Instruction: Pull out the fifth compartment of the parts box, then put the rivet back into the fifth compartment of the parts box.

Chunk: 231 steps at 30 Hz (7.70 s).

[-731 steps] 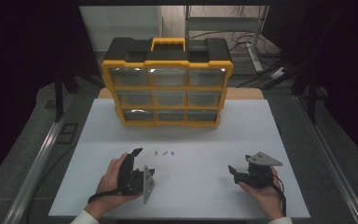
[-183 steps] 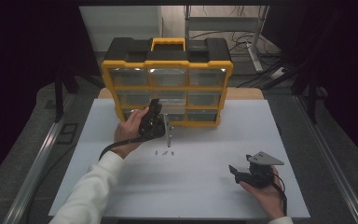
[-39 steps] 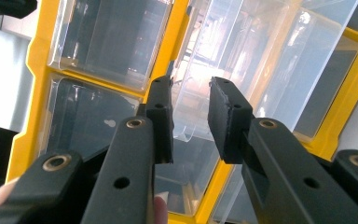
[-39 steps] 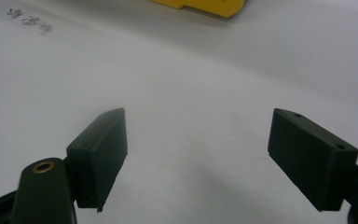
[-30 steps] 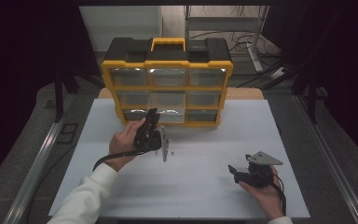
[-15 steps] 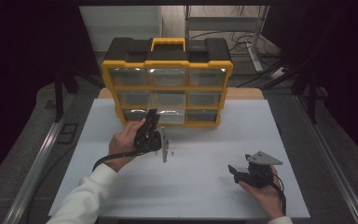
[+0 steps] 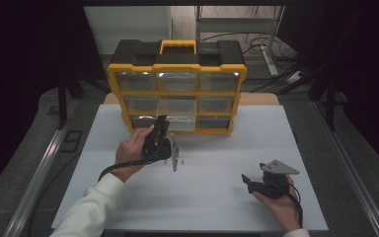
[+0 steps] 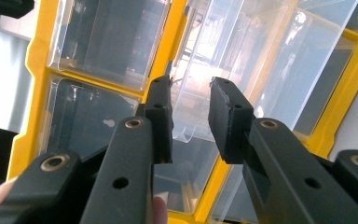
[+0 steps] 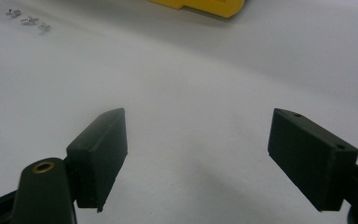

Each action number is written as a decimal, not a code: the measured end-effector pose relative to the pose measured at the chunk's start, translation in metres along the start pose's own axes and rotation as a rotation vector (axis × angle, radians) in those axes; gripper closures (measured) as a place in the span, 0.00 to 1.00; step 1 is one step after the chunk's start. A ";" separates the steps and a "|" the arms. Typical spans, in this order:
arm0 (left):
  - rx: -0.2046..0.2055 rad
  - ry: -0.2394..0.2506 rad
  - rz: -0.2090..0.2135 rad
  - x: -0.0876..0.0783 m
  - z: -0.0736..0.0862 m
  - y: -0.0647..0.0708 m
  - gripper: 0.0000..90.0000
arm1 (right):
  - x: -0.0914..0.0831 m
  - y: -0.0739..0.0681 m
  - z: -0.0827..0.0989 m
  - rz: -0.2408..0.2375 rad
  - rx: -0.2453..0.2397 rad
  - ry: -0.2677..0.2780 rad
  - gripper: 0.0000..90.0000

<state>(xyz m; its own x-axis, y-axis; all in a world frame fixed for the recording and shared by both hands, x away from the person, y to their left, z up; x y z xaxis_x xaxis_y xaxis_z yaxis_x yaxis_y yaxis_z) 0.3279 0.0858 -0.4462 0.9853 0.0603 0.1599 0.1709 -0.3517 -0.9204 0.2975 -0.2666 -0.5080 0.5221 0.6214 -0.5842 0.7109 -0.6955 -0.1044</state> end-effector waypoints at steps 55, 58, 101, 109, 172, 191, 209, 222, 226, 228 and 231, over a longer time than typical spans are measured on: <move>-0.649 -0.247 0.540 -0.044 0.057 -0.042 0.21 | 0.001 0.001 -0.001 -0.004 -0.001 0.001 0.22; -0.688 -0.259 0.559 -0.047 0.066 -0.044 0.21 | 0.001 0.000 -0.001 -0.005 -0.003 0.003 0.22; -0.812 -0.474 0.763 -0.037 0.123 -0.021 0.21 | -0.001 0.002 -0.001 0.009 -0.013 -0.003 0.22; -0.787 -0.509 0.838 -0.024 0.120 -0.007 0.23 | -0.002 0.002 -0.001 0.009 -0.012 0.000 0.22; -0.633 -0.668 0.990 0.035 0.064 0.068 0.34 | -0.001 0.003 -0.002 0.003 -0.007 0.002 0.22; -0.615 -0.643 1.090 0.035 0.063 0.070 0.77 | -0.002 0.003 -0.002 0.007 -0.007 0.003 0.22; -0.663 -0.637 1.156 0.037 0.070 0.065 0.92 | -0.002 0.003 -0.002 0.008 -0.003 0.004 0.22; -0.733 -0.603 1.167 0.031 0.081 0.036 0.92 | -0.002 0.003 -0.002 0.008 -0.002 0.004 0.22; -0.758 -0.584 1.164 0.029 0.086 0.025 0.92 | -0.002 0.003 -0.002 0.008 -0.002 0.004 0.22; -0.772 -0.577 1.160 0.029 0.089 0.019 0.92 | -0.002 0.004 -0.002 0.009 -0.001 0.004 0.22; -0.796 -0.566 1.150 0.030 0.092 0.009 0.92 | -0.002 0.003 -0.002 0.008 -0.003 0.003 0.22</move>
<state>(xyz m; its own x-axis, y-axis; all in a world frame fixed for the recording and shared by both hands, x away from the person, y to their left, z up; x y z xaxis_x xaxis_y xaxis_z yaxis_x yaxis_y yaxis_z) 0.3588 0.1699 -0.4825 0.4797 -0.3162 -0.8185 -0.5345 -0.8451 0.0132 0.2997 -0.2692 -0.5059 0.5294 0.6170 -0.5823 0.7080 -0.6995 -0.0975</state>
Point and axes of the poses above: each handheld gripper's, and its own axes: x roughly forward along the jaws, z roughly out of its underside, y roughly to its right, the point moved 1 cm from there along x, roughly forward along the jaws, and after that the axes turned 15 degrees about -z, right-handed, at the moved point
